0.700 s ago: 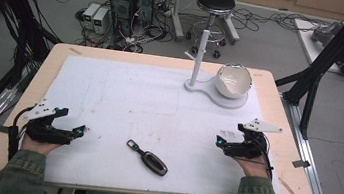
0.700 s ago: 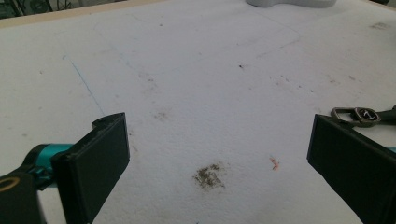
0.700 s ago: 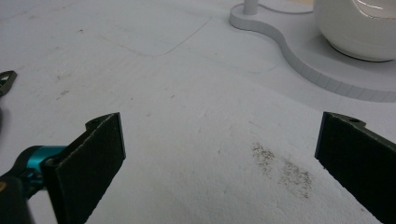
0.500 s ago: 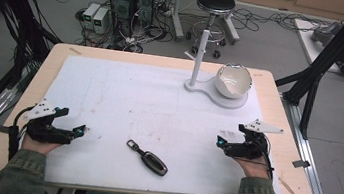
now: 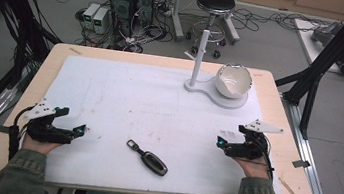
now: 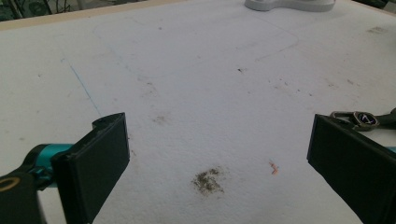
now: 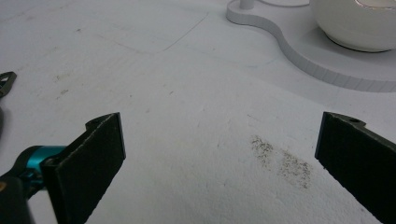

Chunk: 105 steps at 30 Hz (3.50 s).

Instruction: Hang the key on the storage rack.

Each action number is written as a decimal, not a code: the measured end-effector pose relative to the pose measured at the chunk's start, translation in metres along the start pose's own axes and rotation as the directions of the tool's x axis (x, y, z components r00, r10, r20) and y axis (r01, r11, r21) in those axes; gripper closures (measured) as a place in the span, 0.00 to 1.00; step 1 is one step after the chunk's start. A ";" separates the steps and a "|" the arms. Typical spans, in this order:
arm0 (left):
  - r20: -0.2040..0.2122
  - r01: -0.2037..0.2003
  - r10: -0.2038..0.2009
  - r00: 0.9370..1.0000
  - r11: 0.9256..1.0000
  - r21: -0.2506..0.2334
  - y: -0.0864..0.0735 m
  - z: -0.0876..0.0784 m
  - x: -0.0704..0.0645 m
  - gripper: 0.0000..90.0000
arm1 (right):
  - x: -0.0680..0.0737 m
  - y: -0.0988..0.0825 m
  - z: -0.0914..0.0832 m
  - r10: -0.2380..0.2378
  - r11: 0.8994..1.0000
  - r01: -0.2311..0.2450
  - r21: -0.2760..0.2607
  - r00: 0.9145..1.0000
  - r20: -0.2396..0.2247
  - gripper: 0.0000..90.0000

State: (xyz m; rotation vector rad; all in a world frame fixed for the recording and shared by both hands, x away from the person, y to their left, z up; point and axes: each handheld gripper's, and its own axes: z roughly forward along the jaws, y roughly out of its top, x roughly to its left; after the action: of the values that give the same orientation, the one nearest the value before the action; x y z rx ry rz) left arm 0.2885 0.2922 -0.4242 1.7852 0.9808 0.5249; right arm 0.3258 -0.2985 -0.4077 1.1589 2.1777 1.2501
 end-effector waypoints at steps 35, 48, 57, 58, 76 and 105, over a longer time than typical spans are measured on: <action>-0.003 -0.002 0.002 1.000 1.000 0.008 0.000 0.000 -0.002 0.07 | 0.055 0.029 0.022 -0.061 0.992 0.075 0.101 0.989 -0.135 0.01; 0.002 -0.003 0.003 1.000 1.000 0.009 0.000 0.001 -0.004 0.07 | 0.076 0.034 0.041 -0.073 0.981 0.105 0.161 0.979 -0.191 0.01; 0.000 -0.001 0.001 1.000 1.000 0.012 0.000 0.001 -0.003 0.07 | 0.088 0.036 0.051 -0.095 0.969 0.140 0.204 0.972 -0.213 0.01; 0.001 0.000 0.000 1.000 1.000 0.010 0.000 0.001 -0.003 0.07 | 0.090 0.037 0.053 -0.095 0.969 0.140 0.205 0.972 -0.217 0.01; 0.002 0.000 0.000 1.000 1.000 0.012 0.000 0.001 -0.003 0.07 | 0.114 0.051 0.071 -0.123 0.956 0.186 0.228 0.957 -0.264 0.01; 0.007 -0.001 0.001 1.000 1.000 0.022 -0.001 0.003 -0.004 0.07 | 0.164 0.063 0.110 -0.180 0.908 0.284 0.308 0.928 -0.327 0.01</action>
State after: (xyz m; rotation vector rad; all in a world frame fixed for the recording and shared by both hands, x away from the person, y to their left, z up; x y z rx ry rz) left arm 0.2883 0.2877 -0.4259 1.8061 0.9841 0.5098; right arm 0.3309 -0.0916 -0.4007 0.8314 2.7545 1.0048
